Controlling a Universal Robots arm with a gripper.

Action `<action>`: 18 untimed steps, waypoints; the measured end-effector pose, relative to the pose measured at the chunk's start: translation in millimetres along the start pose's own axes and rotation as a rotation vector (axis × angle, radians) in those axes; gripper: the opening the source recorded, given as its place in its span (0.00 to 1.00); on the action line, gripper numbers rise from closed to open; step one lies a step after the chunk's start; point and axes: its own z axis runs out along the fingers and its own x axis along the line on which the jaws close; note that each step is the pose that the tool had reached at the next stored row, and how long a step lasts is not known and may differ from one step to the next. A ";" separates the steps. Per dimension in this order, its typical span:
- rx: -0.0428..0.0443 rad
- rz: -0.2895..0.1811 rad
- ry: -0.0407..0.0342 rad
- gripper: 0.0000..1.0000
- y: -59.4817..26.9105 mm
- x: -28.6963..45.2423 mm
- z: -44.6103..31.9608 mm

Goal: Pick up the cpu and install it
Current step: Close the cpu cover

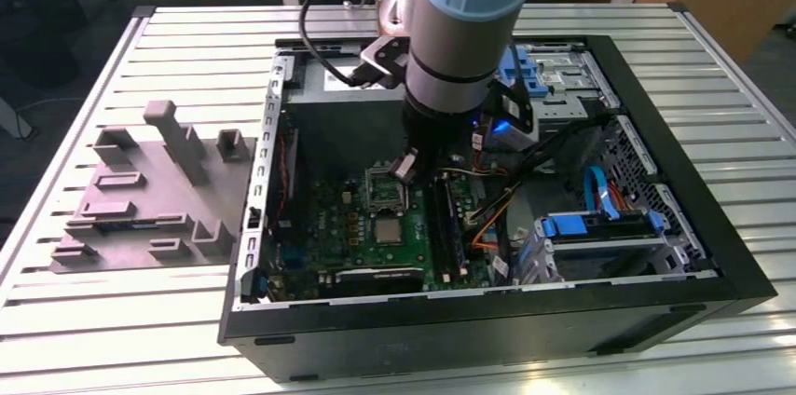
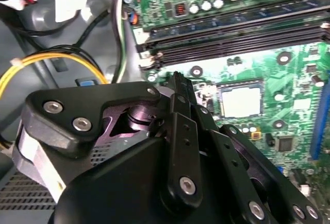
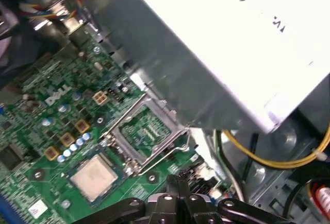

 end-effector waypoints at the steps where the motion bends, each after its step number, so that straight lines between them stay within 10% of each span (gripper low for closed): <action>1: -0.0001 0.000 -0.0001 0.11 1.2 -1.8 0.4; 18: -0.0026 -0.001 -0.0025 0.11 4.3 -6.5 1.7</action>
